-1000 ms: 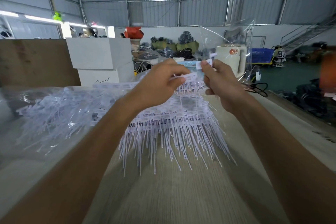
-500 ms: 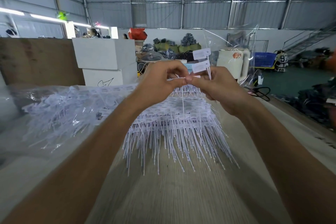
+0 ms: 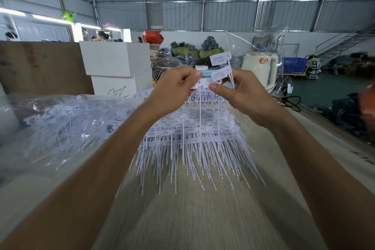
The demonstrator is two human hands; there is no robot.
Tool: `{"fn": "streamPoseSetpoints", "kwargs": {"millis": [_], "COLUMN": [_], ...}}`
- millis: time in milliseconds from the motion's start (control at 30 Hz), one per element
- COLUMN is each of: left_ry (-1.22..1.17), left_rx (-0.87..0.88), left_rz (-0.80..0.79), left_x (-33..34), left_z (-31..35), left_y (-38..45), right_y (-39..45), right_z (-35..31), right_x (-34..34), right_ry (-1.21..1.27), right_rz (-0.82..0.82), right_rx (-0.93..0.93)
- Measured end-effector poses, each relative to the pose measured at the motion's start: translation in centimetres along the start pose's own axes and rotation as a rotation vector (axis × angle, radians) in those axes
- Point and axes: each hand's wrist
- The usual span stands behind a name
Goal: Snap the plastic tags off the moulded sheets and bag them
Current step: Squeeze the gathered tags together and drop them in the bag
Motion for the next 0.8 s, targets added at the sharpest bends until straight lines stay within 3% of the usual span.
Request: {"fn": "streamPoseSetpoints", "kwargs": {"millis": [133, 267, 333, 433, 667, 800], "left_ry": [-0.017, -0.006, -0.041, -0.102, -0.02, 0.127], "left_rx": [-0.048, -0.096, -0.133, -0.124, 0.002, 0.057], "left_rz": [0.049, -0.007, -0.024, -0.015, -0.017, -0.116], "left_x": [-0.5, -1.0, -1.1, -1.3, -1.3, -1.1], "left_z": [0.3, -0.1, 0.0, 0.1, 0.4, -0.1], "left_y": [0.2, 0.4, 0.3, 0.3, 0.2, 0.1], "right_y": [0.3, -0.1, -0.3, -0.3, 0.1, 0.4], "right_z": [-0.1, 0.4, 0.7, 0.9, 0.8, 1.5], "right_x": [0.8, 1.8, 2.1, 2.3, 2.6, 2.5], "right_ry": [-0.236, -0.487, -0.559, -0.453, 0.077, 0.07], "right_rz": [0.104, 0.161, 0.188, 0.211, 0.246, 0.221], "right_rx": [-0.149, -0.403, -0.44, -0.355, -0.002, 0.097]}}
Point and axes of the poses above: each hand's wrist, its own y-axis towards the middle knuckle, its own x-axis out of the palm, z = x × y, and after that the axes turned 5 degrees about z, right-handed
